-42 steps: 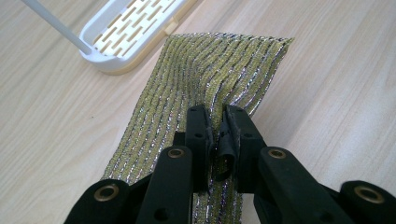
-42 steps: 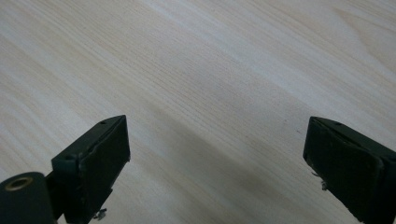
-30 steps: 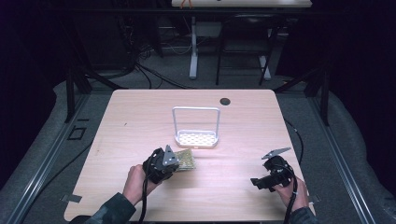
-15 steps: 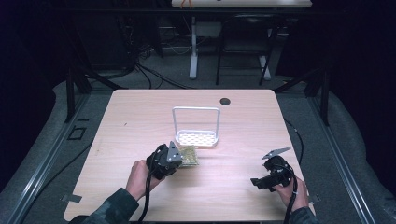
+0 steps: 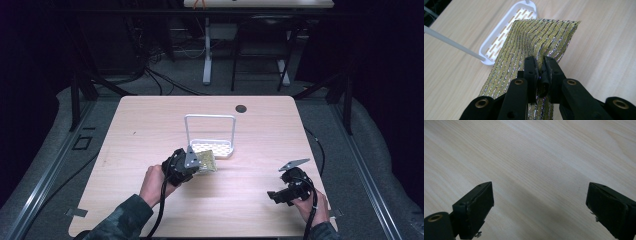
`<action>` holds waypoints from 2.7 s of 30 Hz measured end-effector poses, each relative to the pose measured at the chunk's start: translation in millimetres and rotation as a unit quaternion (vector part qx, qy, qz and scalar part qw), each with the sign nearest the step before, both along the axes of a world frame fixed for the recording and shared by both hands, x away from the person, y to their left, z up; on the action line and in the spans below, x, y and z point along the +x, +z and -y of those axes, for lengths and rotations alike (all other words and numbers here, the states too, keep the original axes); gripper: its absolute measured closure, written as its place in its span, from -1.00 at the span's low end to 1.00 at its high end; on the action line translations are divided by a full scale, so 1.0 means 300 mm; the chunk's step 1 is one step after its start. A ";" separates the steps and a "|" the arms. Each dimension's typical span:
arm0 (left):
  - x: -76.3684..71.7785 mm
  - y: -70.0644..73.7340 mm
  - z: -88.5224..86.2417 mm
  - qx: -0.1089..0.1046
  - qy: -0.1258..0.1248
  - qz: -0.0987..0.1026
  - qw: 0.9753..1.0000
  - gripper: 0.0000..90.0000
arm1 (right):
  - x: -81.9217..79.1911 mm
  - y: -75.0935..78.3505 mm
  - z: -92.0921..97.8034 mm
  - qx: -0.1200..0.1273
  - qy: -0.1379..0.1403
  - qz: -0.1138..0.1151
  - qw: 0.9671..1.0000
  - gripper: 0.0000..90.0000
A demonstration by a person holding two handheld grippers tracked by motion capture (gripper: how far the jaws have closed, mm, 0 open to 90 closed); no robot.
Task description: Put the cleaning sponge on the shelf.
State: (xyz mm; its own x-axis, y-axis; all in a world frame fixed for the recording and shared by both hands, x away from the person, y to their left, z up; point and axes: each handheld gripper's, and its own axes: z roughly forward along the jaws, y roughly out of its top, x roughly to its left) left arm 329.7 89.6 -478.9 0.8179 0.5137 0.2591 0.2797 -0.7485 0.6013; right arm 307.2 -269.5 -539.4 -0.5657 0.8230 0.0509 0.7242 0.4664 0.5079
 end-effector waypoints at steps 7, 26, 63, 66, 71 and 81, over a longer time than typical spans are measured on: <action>0.034 0.004 0.023 0.002 -0.008 0.015 1.000 0.80 | 0.001 0.003 0.004 0.004 -0.002 0.002 1.000 -0.84; 0.104 0.040 0.065 0.005 -0.019 0.051 0.998 0.80 | 0.002 -0.002 -0.003 0.002 -0.001 0.000 1.000 -0.84; 0.271 -0.085 0.147 -0.001 -0.037 0.062 0.997 0.78 | 0.006 -0.008 0.000 -0.004 0.002 -0.002 1.000 -0.83; 0.280 -0.096 0.151 0.004 -0.038 0.059 0.998 0.77 | 0.006 -0.007 0.000 -0.004 0.002 -0.004 1.000 -0.83; 0.303 -0.132 0.161 0.013 -0.045 0.058 0.997 0.76 | 0.005 -0.007 0.000 -0.005 0.003 -0.003 1.000 -0.83; 0.317 -0.187 0.158 0.021 -0.051 0.022 0.998 0.69 | 0.007 -0.011 0.000 -0.005 0.002 -0.008 1.000 -0.83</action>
State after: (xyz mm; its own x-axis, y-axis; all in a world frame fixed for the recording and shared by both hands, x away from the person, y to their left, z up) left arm 424.7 42.2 -534.9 0.8528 0.4160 0.3158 0.1742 -0.7966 0.5788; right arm 309.2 -269.6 -542.7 -0.5688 0.8208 0.0521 0.7299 0.4746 0.4920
